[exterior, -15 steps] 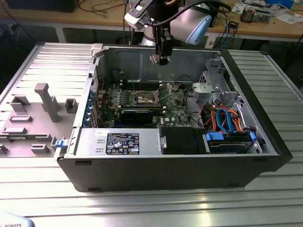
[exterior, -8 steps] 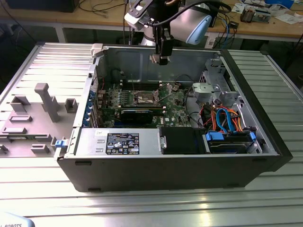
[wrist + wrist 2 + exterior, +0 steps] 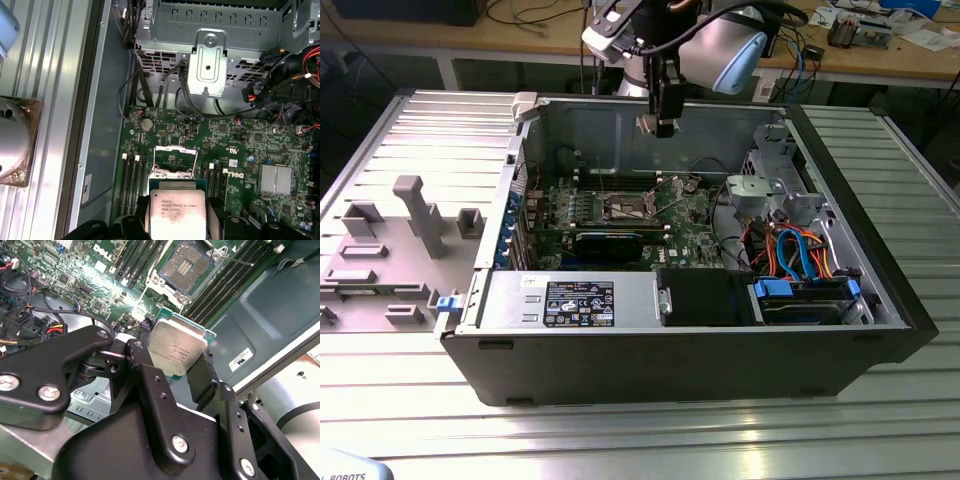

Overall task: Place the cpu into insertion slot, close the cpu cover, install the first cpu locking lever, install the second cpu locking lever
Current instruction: 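Place the cpu into insertion slot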

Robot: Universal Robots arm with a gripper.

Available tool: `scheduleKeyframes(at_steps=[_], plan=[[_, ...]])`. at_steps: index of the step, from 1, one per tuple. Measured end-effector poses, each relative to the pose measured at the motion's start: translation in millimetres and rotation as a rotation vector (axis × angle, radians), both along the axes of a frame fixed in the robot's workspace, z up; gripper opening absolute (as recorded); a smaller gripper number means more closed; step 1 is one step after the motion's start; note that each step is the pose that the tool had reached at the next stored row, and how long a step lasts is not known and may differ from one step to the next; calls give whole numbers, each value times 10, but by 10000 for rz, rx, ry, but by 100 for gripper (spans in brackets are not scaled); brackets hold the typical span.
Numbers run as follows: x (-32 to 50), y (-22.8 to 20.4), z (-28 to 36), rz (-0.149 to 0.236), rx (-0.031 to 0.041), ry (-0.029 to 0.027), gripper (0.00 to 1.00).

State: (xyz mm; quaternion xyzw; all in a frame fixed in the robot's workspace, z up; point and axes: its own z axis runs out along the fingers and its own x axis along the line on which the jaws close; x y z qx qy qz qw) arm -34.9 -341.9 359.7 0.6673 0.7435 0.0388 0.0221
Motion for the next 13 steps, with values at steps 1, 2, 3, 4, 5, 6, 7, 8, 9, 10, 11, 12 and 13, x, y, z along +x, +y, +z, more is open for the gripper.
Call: scheduleKeyframes(at_steps=[1, 2, 3, 4, 5, 6, 7, 8, 9, 10, 11, 12, 13], plan=[[0, 0, 0, -19, 0, 0, 54], [0, 0, 0, -37, -1, 0, 54], [0, 0, 0, -44, -1, 0, 54], [0, 0, 0, -47, 0, 0, 54], [0, 0, 0, -49, 0, 0, 54], [0, 0, 0, -50, 0, 0, 54], [0, 0, 0, -52, 0, 0, 54], [0, 0, 0, -52, 0, 0, 54], [0, 0, 0, -52, 0, 0, 54], [0, 0, 0, -53, 0, 0, 54], [0, 0, 0, -53, 0, 0, 54], [0, 0, 0, -53, 0, 0, 54], [0, 0, 0, -53, 0, 0, 54]])
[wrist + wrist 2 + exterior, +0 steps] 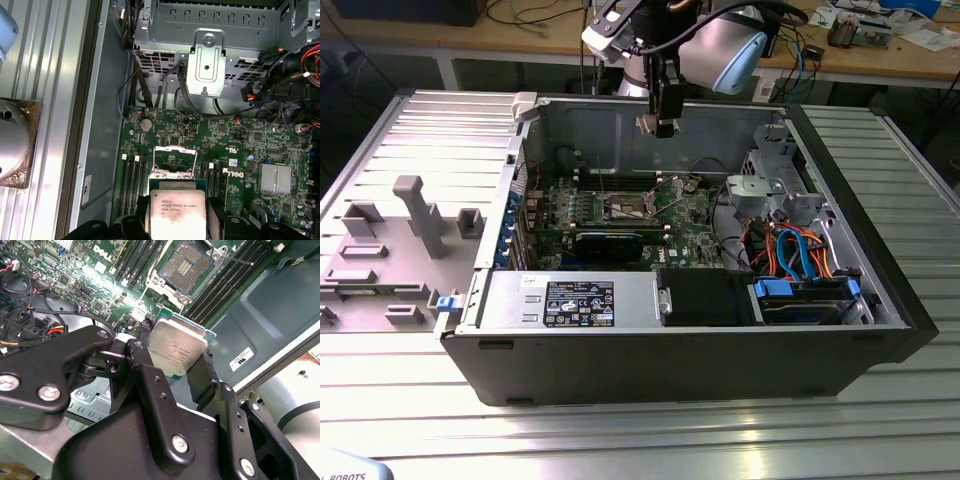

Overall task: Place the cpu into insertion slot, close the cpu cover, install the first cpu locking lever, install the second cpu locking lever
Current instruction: 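Place the cpu into insertion slot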

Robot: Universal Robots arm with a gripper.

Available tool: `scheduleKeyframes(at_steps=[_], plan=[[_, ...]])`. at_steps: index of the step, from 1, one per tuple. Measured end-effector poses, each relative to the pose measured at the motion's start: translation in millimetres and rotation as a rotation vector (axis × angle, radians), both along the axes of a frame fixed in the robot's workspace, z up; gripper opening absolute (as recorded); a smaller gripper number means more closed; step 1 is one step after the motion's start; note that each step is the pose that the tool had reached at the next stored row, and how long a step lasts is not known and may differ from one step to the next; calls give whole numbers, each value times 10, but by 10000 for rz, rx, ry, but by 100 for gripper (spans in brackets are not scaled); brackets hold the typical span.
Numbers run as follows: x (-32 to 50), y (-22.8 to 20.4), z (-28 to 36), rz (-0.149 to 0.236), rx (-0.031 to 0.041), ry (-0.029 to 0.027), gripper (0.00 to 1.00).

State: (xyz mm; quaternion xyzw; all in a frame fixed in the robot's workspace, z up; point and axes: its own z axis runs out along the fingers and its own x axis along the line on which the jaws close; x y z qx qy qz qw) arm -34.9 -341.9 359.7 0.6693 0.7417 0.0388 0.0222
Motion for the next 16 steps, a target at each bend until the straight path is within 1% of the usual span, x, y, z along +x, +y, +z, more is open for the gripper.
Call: scheduleKeyframes(at_steps=[4, 16], plan=[[0, 0, 0, -33, 0, 0, 54], [0, 0, 0, -344, 0, 0, 54]])
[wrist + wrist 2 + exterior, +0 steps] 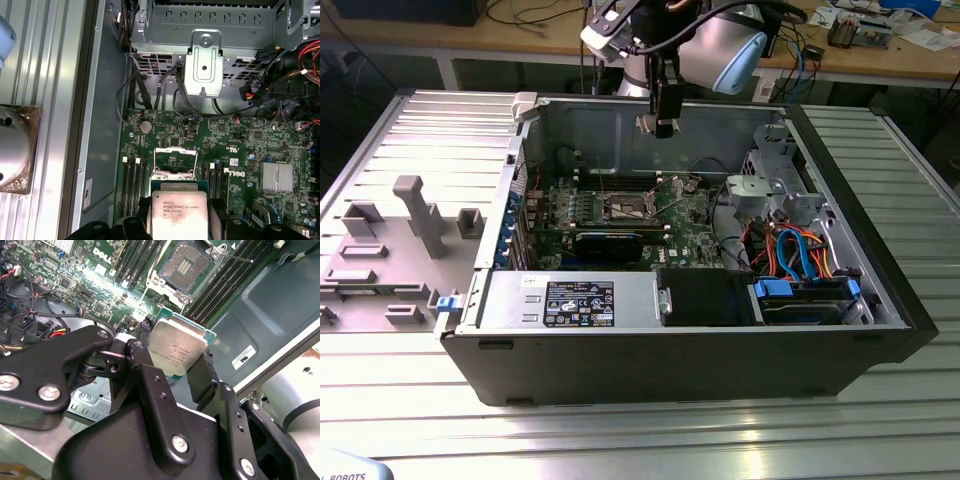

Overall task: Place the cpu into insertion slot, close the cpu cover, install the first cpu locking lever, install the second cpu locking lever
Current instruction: 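Place the cpu into insertion slot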

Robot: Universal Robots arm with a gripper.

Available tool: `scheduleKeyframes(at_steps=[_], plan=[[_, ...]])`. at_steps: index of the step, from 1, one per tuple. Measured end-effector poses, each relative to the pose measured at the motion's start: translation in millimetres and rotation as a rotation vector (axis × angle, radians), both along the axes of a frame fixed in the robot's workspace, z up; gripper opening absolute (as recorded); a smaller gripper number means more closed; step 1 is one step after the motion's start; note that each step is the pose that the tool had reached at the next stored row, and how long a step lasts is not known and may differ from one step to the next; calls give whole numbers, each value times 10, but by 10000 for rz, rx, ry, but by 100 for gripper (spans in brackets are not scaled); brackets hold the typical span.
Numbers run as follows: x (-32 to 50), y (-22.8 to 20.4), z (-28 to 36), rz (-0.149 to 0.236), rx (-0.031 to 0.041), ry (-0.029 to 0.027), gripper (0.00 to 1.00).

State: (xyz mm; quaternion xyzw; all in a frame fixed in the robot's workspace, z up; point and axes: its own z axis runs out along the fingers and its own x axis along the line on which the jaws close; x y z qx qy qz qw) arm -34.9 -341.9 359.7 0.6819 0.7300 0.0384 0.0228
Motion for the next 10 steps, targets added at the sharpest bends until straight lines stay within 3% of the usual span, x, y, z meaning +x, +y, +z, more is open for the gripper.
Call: scheduleKeyframes(at_steps=[10], plan=[[0, 0, 0, -306, 1, -1, 54]])
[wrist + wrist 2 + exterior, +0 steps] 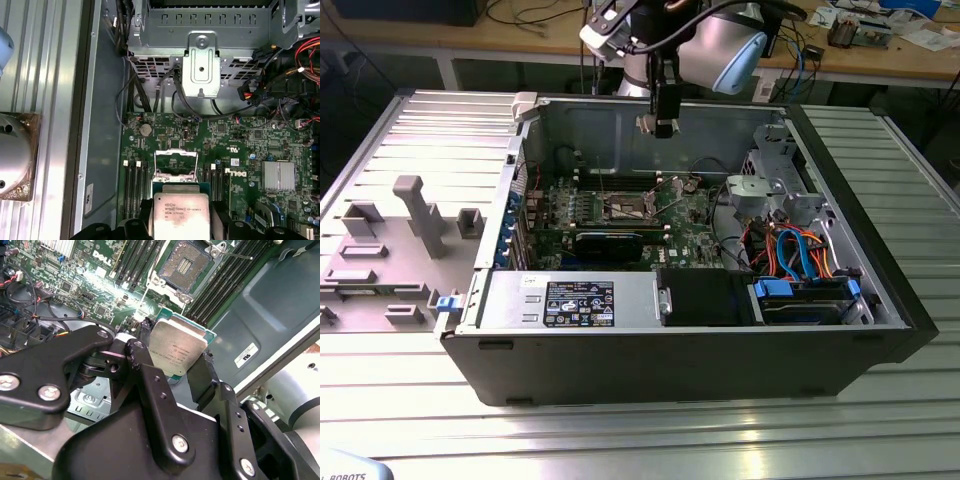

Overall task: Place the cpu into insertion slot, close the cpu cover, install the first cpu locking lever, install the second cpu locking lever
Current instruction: 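Place the cpu into insertion slot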

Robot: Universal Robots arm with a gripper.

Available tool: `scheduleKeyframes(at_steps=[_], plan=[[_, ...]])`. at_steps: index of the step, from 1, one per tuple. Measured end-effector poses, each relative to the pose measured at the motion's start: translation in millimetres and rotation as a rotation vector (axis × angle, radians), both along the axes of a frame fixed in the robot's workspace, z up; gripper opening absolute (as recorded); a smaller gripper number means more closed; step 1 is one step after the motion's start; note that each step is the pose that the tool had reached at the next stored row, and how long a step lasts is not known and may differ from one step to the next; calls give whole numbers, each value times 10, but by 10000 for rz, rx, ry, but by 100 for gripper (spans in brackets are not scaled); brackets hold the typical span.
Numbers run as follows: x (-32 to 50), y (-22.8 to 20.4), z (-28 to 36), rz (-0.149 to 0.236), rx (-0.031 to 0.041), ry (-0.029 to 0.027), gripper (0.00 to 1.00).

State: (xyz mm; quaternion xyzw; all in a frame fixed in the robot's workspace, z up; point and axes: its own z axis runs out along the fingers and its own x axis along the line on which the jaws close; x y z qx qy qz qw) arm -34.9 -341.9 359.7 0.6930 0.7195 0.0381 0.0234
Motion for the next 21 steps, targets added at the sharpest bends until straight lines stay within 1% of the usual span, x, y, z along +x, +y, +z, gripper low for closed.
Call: scheduleKeyframes(at_steps=[1, 2, 9, 21], plan=[[-2, 0, -17, -629, -4, 3, 54], [-35, 0, -49, -702, -4, 27, 54], [-35, 0, -72, -702, -3, 27, 54], [-35, 0, -163, -702, -3, 28, 54]])
